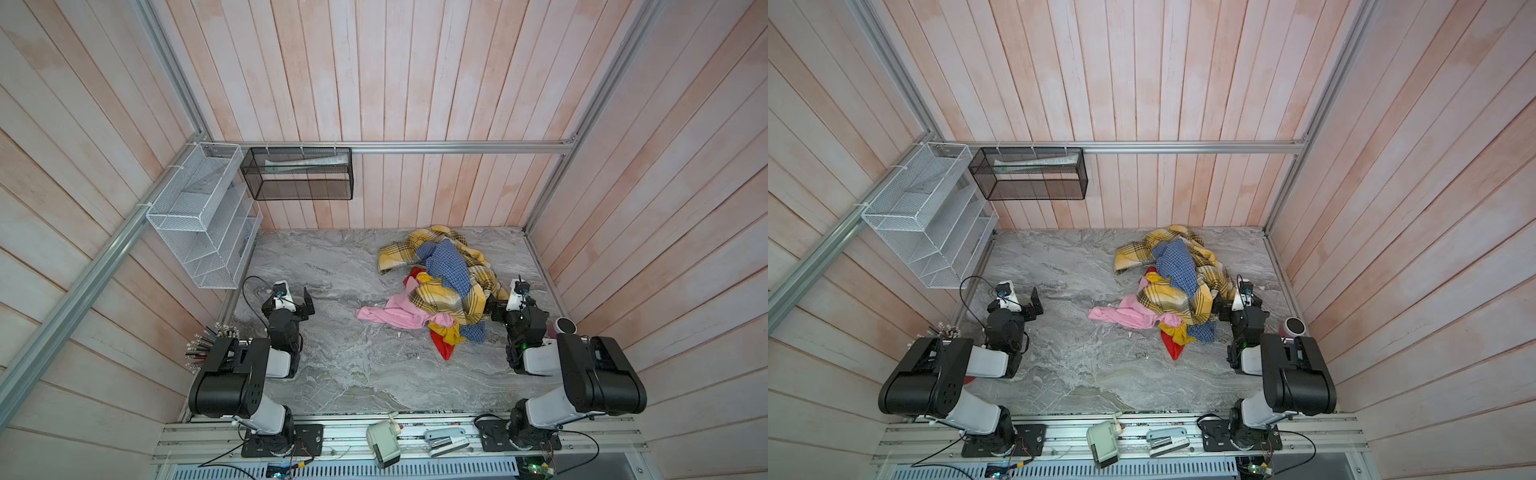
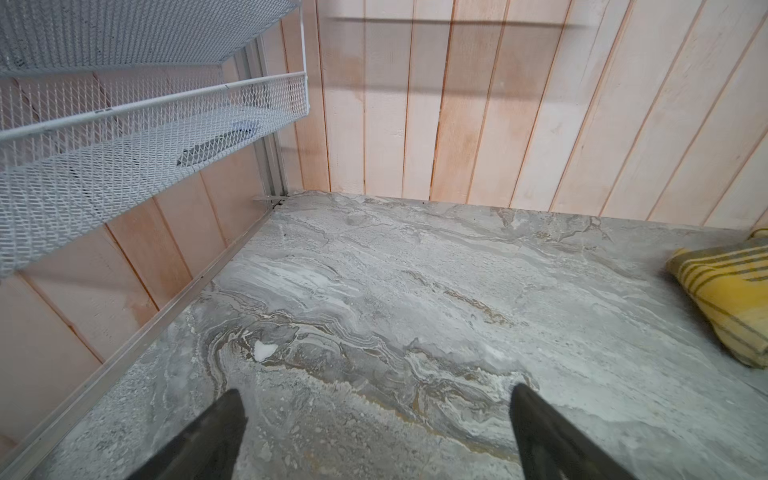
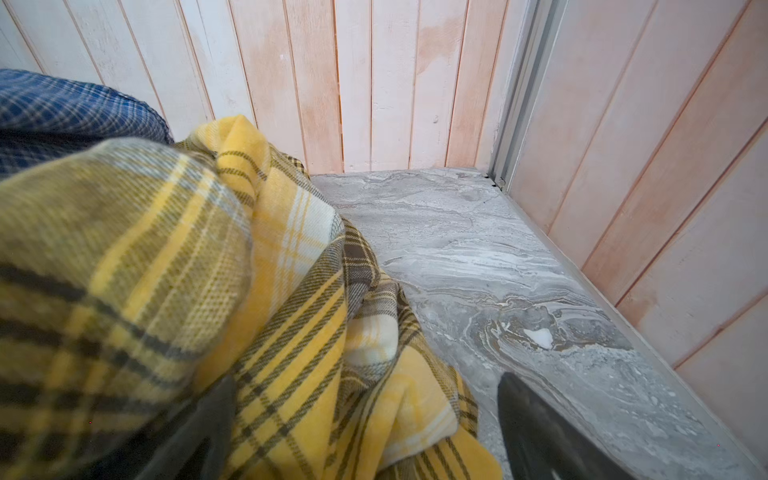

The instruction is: Pick out a specific cloth from the pile

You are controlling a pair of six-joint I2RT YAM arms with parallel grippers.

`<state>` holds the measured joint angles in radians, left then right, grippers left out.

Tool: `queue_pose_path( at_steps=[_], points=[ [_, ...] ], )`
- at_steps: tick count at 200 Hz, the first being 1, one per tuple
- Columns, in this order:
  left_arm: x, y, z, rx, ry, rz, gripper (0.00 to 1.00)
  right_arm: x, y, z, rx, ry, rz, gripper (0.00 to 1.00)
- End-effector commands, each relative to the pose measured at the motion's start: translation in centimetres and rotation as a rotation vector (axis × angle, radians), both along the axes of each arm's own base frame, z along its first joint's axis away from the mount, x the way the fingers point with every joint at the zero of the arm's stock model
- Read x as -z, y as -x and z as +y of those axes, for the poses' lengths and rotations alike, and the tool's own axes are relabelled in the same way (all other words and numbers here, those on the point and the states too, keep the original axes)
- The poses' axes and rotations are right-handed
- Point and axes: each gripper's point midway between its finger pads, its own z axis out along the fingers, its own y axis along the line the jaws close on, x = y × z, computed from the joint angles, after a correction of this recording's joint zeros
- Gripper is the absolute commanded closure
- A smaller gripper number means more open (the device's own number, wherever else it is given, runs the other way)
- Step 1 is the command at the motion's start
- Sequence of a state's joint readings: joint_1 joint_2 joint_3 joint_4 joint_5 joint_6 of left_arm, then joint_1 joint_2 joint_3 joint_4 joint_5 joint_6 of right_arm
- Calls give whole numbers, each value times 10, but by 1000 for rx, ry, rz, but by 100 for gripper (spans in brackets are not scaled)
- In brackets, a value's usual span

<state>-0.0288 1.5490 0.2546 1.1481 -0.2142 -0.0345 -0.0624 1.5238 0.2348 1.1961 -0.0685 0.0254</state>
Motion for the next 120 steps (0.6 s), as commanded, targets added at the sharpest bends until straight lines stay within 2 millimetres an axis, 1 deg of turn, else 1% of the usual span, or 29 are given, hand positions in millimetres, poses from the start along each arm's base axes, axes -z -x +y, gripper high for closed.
queue_pose_path(
  at_steps=[1,120],
  points=[
    [-8,-5,1,-2,10,-21,0,-7,-4,-3,12,1,-17,2],
    [-8,-5,1,-1,10,-20,0,-6,-4,-4,13,0,-14,2]
  ],
)
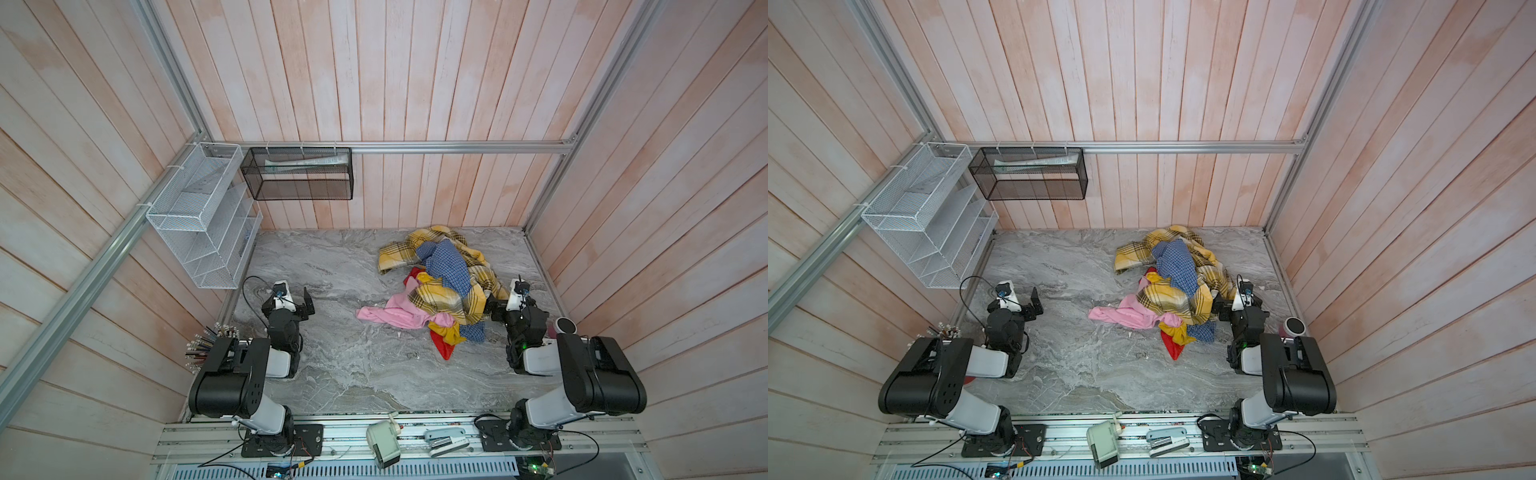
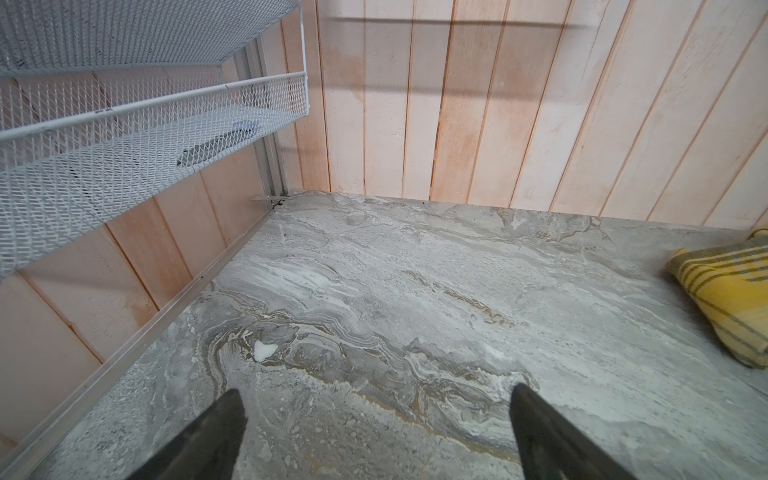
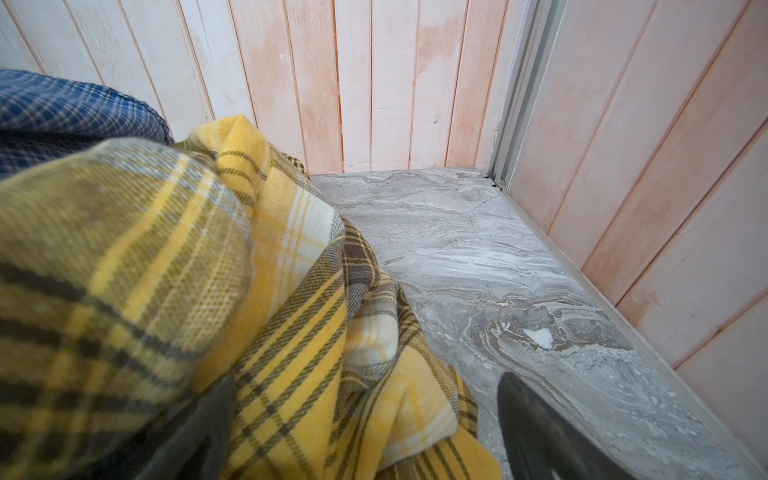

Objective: Pick out a specific cloth from the pile
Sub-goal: 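Raise both arms from rest and move the right gripper toward the cloth pile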

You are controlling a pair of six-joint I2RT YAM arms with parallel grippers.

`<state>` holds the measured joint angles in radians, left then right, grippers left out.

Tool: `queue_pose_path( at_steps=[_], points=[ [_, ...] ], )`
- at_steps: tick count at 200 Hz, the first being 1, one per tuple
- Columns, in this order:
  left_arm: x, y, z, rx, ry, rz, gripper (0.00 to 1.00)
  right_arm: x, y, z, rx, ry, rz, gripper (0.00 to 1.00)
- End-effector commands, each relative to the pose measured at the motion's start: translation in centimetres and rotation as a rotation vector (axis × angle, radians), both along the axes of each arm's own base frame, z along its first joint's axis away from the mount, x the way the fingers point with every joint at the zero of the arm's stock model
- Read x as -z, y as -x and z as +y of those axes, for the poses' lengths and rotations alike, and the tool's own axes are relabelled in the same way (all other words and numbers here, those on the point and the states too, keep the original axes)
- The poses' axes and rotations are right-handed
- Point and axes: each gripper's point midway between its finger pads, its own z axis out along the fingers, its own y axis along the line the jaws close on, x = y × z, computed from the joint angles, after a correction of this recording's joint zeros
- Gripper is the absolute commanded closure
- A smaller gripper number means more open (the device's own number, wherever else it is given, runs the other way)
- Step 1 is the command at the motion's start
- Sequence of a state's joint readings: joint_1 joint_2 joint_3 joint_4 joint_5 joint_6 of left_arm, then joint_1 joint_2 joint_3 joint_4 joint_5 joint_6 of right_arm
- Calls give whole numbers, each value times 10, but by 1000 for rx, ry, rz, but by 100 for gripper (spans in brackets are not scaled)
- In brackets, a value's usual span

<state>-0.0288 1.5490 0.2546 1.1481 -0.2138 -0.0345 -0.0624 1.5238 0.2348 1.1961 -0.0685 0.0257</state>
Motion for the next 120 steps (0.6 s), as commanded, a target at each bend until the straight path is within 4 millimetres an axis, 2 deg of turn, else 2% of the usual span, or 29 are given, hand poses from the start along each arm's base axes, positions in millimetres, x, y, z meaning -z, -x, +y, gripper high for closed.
queue_pose_path(
  at_steps=[1,65,75,83,89,91,96,100,105,107,111,120],
  points=[
    [-8,-5,1,-2,10,-20,0,-6,-4,-3,13,0,-13,2],
    [-7,-5,1,9,18,-18,0,-6,-4,-3,12,1,-14,2],
    [-12,-7,5,-11,21,-28,0,-8,-4,-6,25,-5,-22,3],
    [-18,-10,2,4,20,-15,0,-21,-6,-13,72,-27,-65,4],
    [-24,-13,2,6,15,-5,0,-18,-7,-17,90,-28,-21,4],
    [-24,-13,2,4,16,8,0,-23,-11,-21,111,-37,-11,4],
    [-28,-19,4,-7,31,36,0,-14,-12,-26,149,-84,72,4],
    [-32,-20,7,-28,48,64,0,-20,-16,-29,161,-126,102,4],
    [-34,-21,10,-55,82,104,0,-27,-19,-28,140,-157,138,4],
    [-36,-22,11,-60,89,111,0,-23,-17,-27,129,-169,172,4],
    [-37,-21,11,-70,107,135,0,-32,-18,-25,109,-188,178,4],
    [-51,-23,10,-68,138,137,0,-41,-13,-20,91,-214,205,5]
  ],
)
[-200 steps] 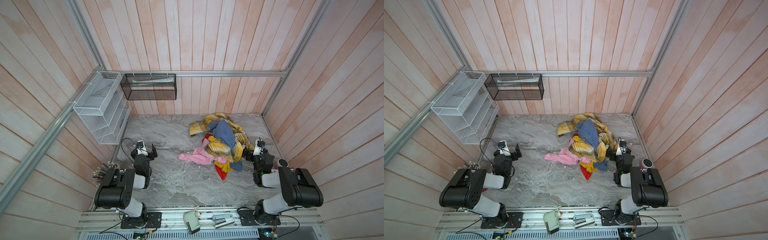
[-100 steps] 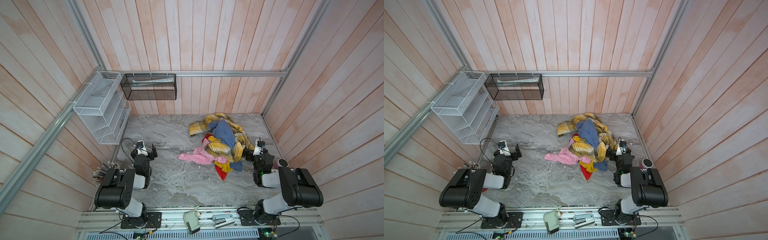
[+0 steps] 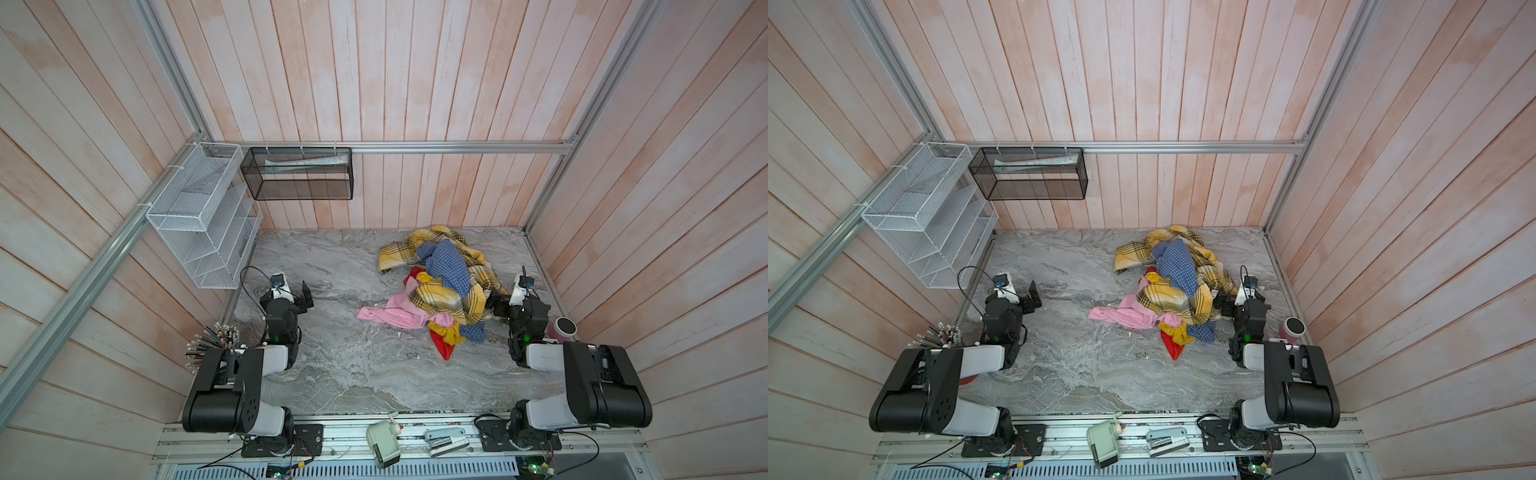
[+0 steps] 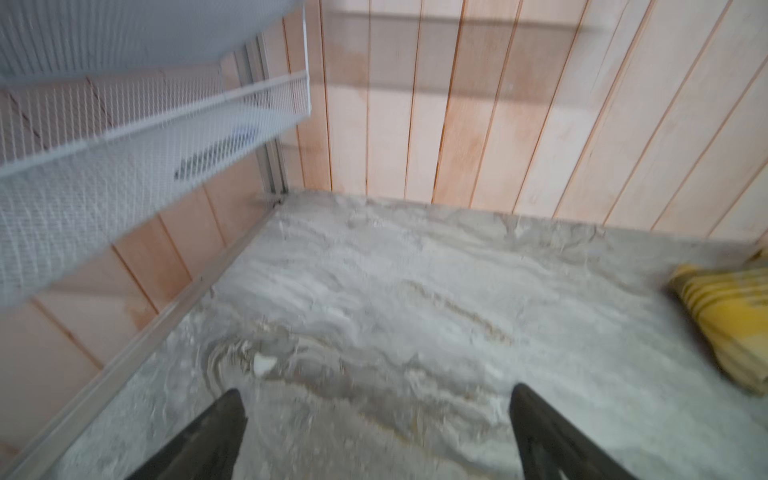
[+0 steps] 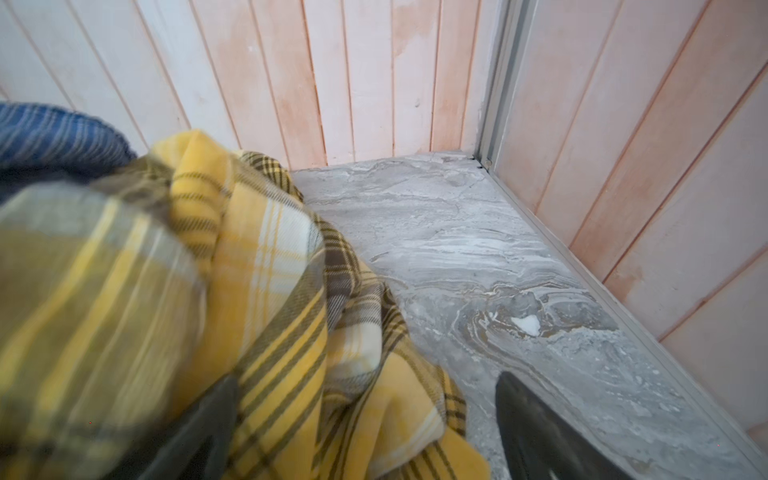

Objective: Pick out a specific cloth from the pile
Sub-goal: 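Raise both arms from rest and move the right gripper toward the cloth pile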

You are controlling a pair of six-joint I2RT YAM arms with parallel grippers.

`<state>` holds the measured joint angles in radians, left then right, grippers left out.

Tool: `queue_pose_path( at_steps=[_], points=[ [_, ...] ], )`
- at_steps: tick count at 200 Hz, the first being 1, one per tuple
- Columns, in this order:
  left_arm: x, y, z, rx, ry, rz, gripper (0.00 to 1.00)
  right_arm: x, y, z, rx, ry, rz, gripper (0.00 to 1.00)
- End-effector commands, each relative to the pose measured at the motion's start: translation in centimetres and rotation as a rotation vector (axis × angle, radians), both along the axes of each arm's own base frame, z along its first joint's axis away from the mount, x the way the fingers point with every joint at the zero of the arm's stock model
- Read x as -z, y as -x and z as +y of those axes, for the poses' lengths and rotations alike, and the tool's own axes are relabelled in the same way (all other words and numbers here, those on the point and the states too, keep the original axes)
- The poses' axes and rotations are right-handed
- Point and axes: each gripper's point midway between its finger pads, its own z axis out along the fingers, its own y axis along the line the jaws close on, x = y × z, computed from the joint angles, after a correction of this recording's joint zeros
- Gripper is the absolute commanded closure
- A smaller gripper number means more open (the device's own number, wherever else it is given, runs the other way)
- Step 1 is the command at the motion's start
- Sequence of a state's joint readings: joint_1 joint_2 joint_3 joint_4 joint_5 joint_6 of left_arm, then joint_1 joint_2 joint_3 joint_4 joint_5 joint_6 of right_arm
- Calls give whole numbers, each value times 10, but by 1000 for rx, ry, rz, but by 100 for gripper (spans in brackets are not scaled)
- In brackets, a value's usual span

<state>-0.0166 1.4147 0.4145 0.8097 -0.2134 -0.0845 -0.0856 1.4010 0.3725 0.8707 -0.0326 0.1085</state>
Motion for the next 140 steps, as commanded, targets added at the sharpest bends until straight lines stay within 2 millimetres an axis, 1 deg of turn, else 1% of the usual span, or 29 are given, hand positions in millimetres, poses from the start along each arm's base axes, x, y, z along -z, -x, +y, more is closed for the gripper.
queue_pose_path(
  at_steps=[1,18,31,48,53,57,64,79,98,122,140],
  points=[
    [-20,-2,5,-45,93,105,0,-20,4,-4,15,-144,144,5],
    [-35,-1,-5,0,170,90,0,-37,20,4,10,-237,154,5],
    [-42,0,-18,57,226,78,0,-46,34,18,-29,-339,143,8],
    [-45,-1,-32,101,287,80,0,-42,55,27,-20,-488,181,11],
    [-45,-1,-36,108,299,85,0,-35,62,29,-5,-522,205,13],
    [-44,-1,-39,112,307,91,0,-34,66,29,4,-540,210,14],
    [-44,-2,-46,130,312,97,0,-24,76,29,34,-577,246,17],
    [-42,-4,-62,167,293,111,0,-5,94,30,88,-636,322,20],
    [-37,-8,-81,208,263,139,0,15,115,38,122,-705,409,26],
    [-30,-13,-88,223,280,163,0,38,134,50,138,-767,477,32],
    [-29,-13,-90,233,286,157,0,54,145,60,134,-809,515,35]
  ],
)
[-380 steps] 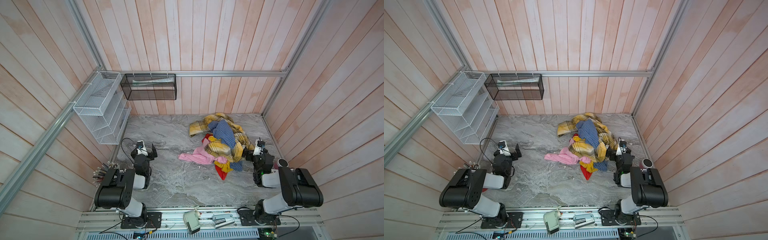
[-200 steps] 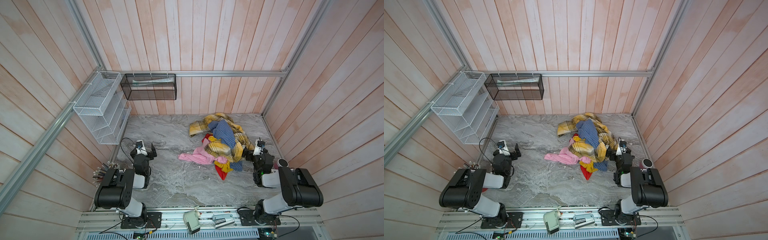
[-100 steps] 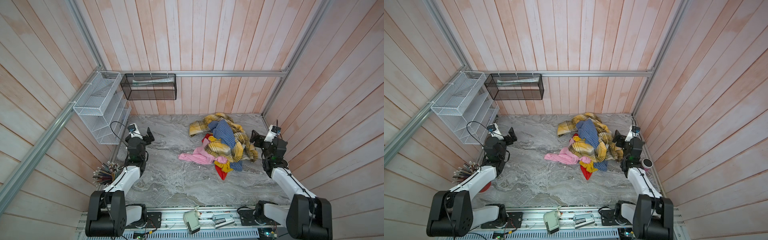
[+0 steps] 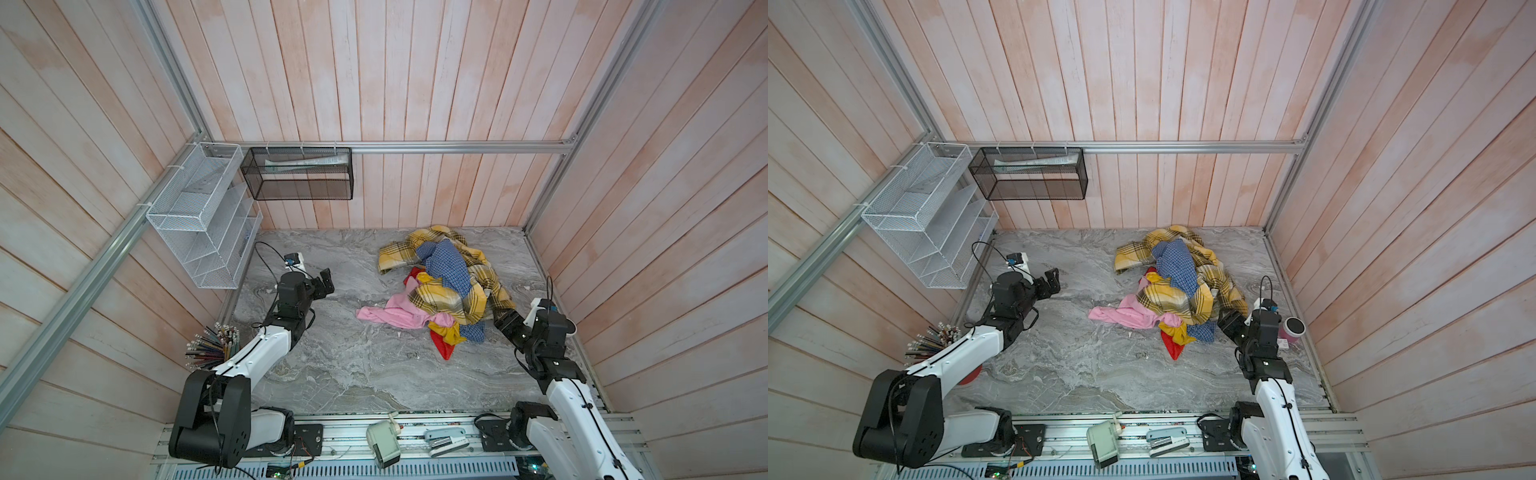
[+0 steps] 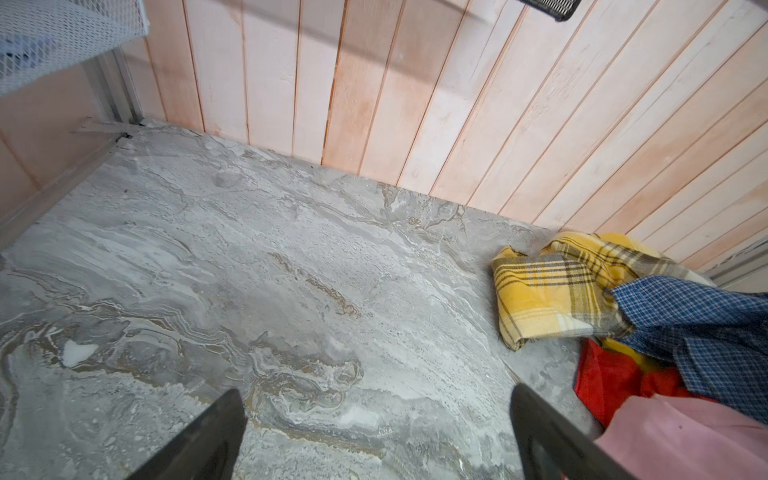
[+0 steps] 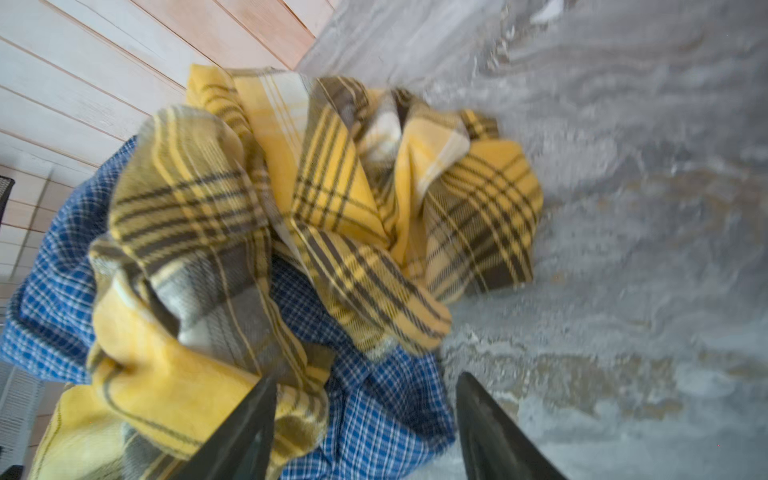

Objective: Pick out a specific cloth from the pile
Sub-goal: 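Raise both arms from rest and move the right gripper toward the cloth pile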

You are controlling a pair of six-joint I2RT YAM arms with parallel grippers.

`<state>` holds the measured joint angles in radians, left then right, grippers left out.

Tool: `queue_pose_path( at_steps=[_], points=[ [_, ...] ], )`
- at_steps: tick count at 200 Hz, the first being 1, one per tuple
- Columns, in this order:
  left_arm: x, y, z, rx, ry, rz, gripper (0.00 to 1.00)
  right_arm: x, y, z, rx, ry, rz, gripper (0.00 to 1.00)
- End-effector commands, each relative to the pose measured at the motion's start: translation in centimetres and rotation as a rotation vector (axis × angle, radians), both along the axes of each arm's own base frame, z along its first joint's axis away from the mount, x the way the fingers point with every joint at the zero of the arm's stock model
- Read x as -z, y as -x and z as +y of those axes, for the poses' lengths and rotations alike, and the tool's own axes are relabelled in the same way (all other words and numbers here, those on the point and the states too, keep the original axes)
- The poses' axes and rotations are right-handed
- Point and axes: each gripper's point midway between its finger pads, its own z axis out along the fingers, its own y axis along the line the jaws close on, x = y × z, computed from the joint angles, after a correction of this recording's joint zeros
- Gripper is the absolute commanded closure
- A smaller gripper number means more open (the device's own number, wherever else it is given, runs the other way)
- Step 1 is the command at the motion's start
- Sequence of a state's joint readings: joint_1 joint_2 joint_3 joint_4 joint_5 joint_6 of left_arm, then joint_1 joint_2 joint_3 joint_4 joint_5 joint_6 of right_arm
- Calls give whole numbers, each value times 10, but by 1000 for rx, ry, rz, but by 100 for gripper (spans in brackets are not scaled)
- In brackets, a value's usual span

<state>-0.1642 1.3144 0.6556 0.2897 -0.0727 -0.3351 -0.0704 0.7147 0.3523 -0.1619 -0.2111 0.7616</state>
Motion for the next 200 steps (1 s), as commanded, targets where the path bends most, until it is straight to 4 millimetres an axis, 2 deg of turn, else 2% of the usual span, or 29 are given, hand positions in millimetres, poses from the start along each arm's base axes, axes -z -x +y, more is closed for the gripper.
queue_pose_path(
  at_steps=[1,32,63,146,200],
  points=[
    [-6,-5,-5,17,24,-10,0,36,27,16,13,-114,141,35],
    [-7,-4,-5,20,8,-10,0,59,39,30,4,-141,187,37],
    [-5,-3,-6,23,14,0,0,73,38,43,-17,-175,194,37],
    [-5,4,-7,27,27,2,0,67,19,62,-85,-155,157,37],
    [-2,4,-10,39,17,13,0,61,7,52,-5,-135,105,36]
  ],
)
